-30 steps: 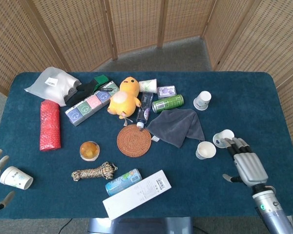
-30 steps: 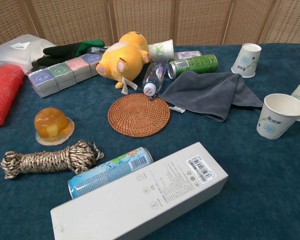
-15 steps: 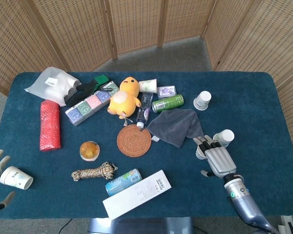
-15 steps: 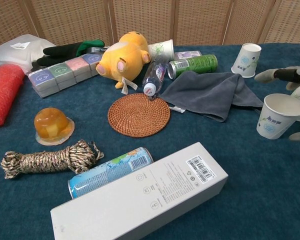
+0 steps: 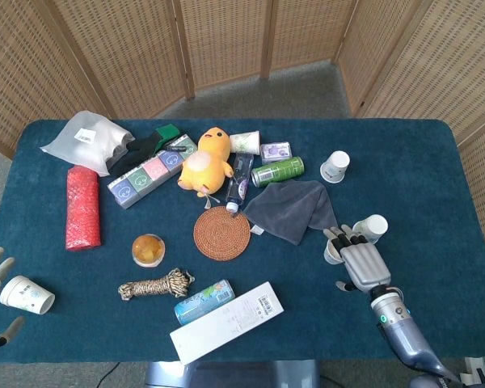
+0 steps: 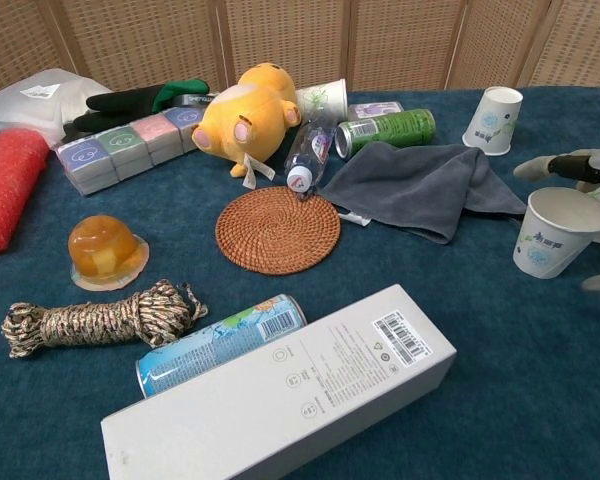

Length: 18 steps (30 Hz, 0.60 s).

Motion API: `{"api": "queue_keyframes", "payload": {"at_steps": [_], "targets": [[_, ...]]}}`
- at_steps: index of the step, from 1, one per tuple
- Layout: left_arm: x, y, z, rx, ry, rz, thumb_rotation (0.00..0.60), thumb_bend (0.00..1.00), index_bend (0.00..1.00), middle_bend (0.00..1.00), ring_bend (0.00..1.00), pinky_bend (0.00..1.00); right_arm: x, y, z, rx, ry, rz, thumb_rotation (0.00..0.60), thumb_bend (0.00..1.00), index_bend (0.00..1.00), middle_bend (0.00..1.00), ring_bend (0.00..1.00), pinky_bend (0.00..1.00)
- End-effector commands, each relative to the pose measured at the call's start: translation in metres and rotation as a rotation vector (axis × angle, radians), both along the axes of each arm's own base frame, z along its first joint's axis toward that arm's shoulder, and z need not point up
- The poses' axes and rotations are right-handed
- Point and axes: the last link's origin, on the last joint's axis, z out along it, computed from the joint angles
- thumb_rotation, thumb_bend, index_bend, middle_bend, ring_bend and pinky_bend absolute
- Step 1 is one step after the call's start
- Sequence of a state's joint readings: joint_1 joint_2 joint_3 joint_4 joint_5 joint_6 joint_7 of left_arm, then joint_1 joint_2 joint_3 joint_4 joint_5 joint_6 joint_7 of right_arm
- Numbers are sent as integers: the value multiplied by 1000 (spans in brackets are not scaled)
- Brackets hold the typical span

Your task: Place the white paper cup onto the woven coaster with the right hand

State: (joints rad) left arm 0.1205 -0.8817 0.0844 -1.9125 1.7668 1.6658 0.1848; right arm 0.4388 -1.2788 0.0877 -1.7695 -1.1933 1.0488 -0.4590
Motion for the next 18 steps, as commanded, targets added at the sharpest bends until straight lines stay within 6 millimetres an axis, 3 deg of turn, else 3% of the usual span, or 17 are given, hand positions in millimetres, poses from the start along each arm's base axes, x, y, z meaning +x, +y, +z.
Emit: {"api": "queue_keyframes", "payload": {"at_steps": [1,6,13,18], "targets": [[0,0,-1,-4,2,0,600,275,0,0,0,0,-4,-1,-3,3,1,-8,600,0,1,29,34,221],[0,0,-2,-6,6,1,600,275,0,0,0,0,-11,-6,-8,-3,-10,-19,600,0,45,104,102,283],[-1,2,-5,-13,11,7,600,274,0,0,0,0,-23,-11,-15,-35,-21,-9,600,32,249,353,339,358],[-2,2,-6,-14,14,11,600,275,0,0,0,0,-30,-12,-17,-47,-38,-23,600,76,294,409,374,368]]}}
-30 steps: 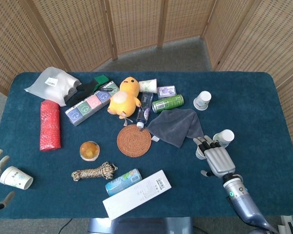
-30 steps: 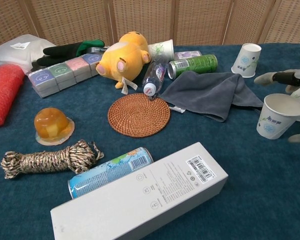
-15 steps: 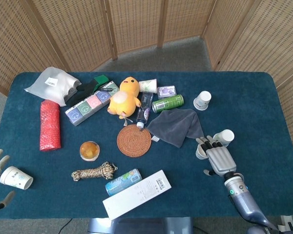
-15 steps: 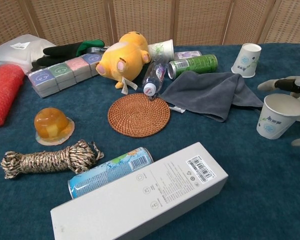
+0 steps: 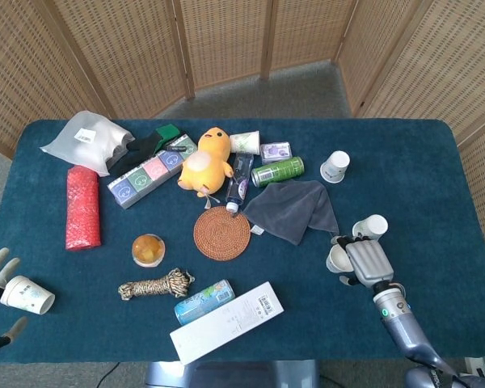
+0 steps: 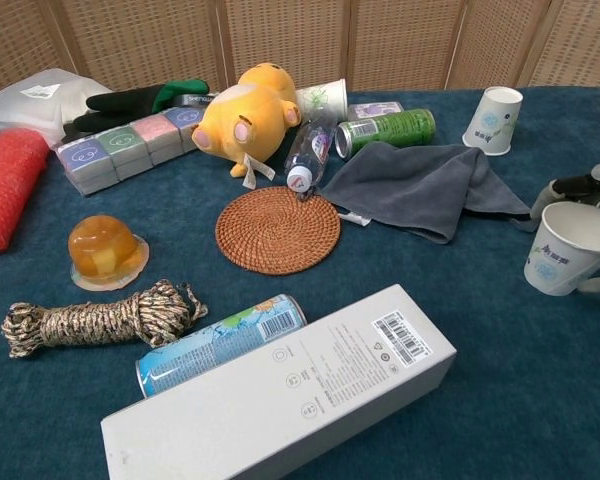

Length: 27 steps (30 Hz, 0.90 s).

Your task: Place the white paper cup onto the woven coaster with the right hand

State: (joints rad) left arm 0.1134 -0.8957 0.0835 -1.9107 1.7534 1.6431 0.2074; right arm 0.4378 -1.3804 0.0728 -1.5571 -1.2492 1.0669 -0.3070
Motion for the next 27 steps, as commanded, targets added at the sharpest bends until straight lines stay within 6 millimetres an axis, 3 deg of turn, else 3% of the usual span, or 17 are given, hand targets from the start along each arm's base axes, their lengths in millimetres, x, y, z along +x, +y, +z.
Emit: {"api": "queue_keyframes", "payload": {"at_steps": [1,10,18,27], "targets": [[0,0,0,0,2,1,600,274,0,0,0,0,-2,0,-1,-8,-11,-2,600,87,306,418,381,368],[0,1,-3,-7,5,4,600,275,0,0,0,0,0,-2,4,-32,-19,16,600,141,391,516,448,367],[0,0,-2,-6,3,4,600,274,0,0,0,0,8,-1,5,-28,-38,26,600,143,393,517,448,368],[0,0,-5,-19,5,8,600,274,0,0,0,0,55,-7,2,62,-231,-14,600,143,392,517,449,368]]}}
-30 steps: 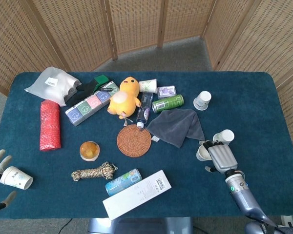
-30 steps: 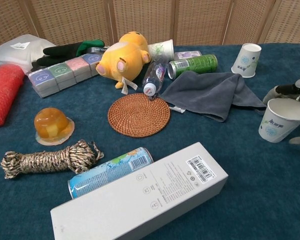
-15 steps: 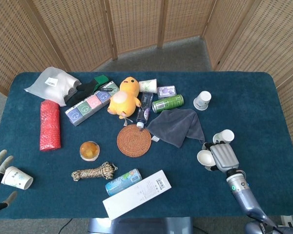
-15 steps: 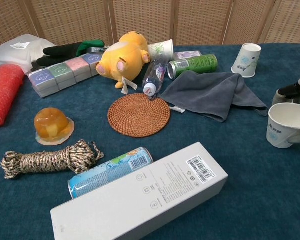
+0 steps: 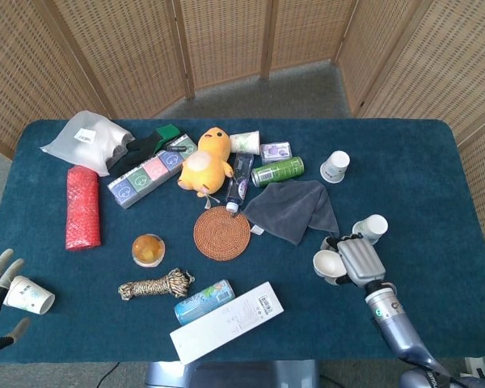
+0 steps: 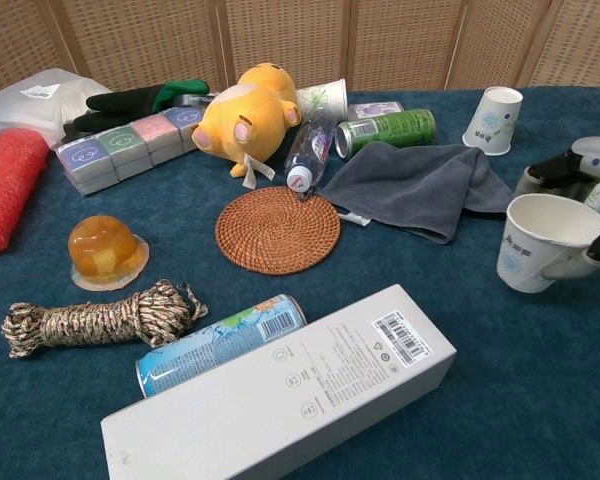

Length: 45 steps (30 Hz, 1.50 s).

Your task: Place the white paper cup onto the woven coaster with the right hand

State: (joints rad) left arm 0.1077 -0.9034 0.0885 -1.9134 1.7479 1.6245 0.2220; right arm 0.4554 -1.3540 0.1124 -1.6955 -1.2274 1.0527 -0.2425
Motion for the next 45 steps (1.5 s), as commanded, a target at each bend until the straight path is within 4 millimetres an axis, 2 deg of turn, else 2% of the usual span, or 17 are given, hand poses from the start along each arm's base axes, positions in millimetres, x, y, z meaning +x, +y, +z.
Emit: {"api": "queue_keyframes", "payload": {"at_steps": [1,14,24,32,45], "targets": [[0,0,0,0,0,1,600,274,0,0,0,0,24,-11,0,27,-49,11,600,145,392,516,448,368],[0,-1,2,5,-11,2,600,274,0,0,0,0,117,-37,-27,52,-51,151,600,145,393,517,448,368],[0,-4,5,5,-22,9,600,274,0,0,0,0,178,-51,-67,48,-86,203,600,155,395,519,449,368],[-2,-2,6,4,-29,17,600,274,0,0,0,0,203,-68,-95,32,-60,195,600,157,402,529,449,368],[1,-2,8,17,-38,15,600,275,0,0,0,0,211,-87,-115,27,-36,170,600,180,401,530,448,368]]}}
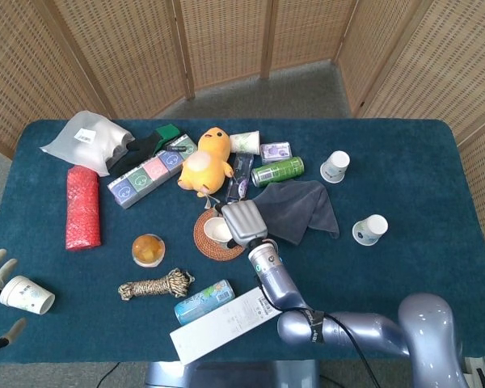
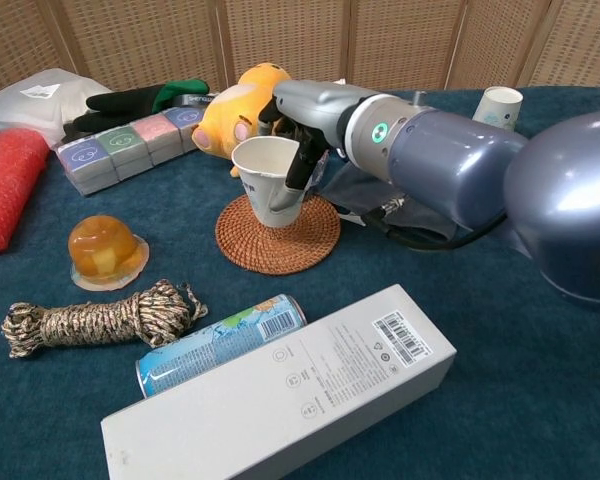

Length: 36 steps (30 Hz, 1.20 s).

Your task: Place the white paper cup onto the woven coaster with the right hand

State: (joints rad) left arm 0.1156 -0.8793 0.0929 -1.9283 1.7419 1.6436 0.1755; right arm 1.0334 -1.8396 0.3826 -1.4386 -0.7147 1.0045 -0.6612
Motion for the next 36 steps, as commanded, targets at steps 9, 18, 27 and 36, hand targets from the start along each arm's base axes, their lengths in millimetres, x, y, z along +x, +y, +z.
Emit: {"api": "queue_keyframes", "payload": {"at_steps": [9,18,27,36], "targets": [[-2,2,-1,-4,4,15,600,274,0,0,0,0,7,-9,-19,8,18,-13,600,231,402,530,448,368],[-5,3,-2,-11,4,27,600,275,0,0,0,0,7,-6,-27,14,11,-20,600,230,402,531,448,368],[-6,4,-1,-7,2,32,600,274,0,0,0,0,0,-16,-28,-8,21,-60,600,225,401,531,448,368],[-6,5,-1,-6,2,32,600,274,0,0,0,0,-1,-17,-23,-7,13,-54,600,24,29,383,417,368]]}}
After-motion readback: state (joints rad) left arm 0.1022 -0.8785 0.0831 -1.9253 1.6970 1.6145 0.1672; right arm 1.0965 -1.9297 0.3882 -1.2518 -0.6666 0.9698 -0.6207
